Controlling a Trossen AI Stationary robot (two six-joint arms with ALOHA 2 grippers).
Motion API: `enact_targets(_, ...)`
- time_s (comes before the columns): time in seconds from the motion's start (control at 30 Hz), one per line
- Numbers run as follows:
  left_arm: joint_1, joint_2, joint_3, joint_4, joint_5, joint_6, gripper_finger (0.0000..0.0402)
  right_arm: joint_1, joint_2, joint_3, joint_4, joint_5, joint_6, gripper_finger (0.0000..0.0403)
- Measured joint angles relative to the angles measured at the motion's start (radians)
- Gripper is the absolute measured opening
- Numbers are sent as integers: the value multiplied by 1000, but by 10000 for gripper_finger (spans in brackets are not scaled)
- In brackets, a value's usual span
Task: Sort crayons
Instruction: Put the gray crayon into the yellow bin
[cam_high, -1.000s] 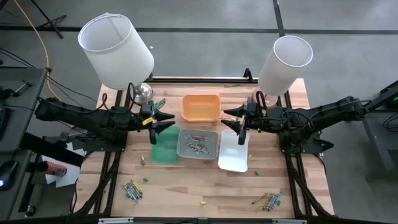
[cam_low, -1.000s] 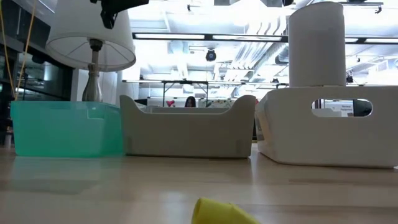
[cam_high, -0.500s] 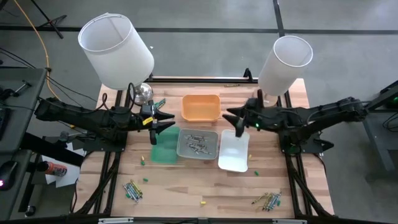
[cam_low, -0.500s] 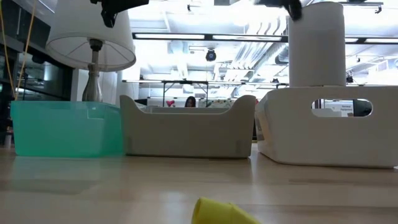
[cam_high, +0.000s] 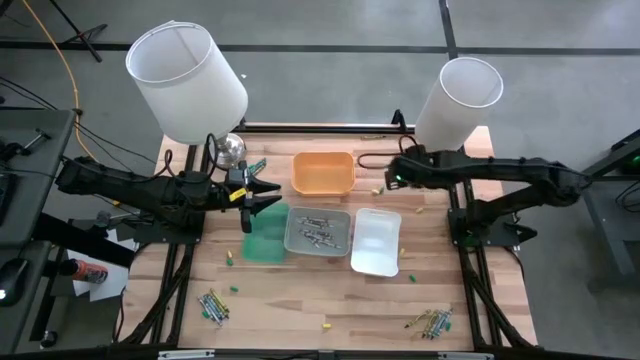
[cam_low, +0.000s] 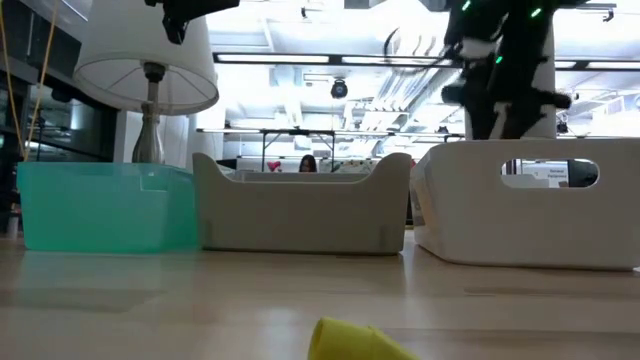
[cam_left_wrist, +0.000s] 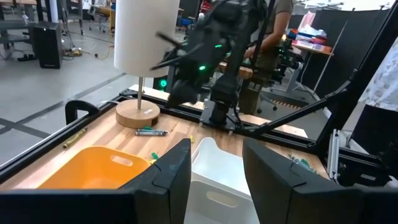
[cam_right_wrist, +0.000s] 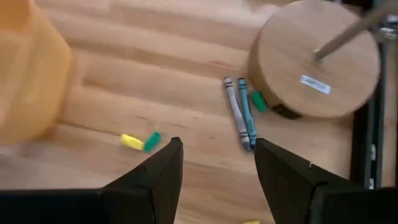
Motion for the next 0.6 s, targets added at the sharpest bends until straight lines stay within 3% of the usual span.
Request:
enact_targets(0.27,0,0,0,0,0,0,131,-215,240,0,118,-153,-328,193)
enact_targets(0.6,0,0,0,0,0,-1,131,-360,387,0,200,-295,-460,193)
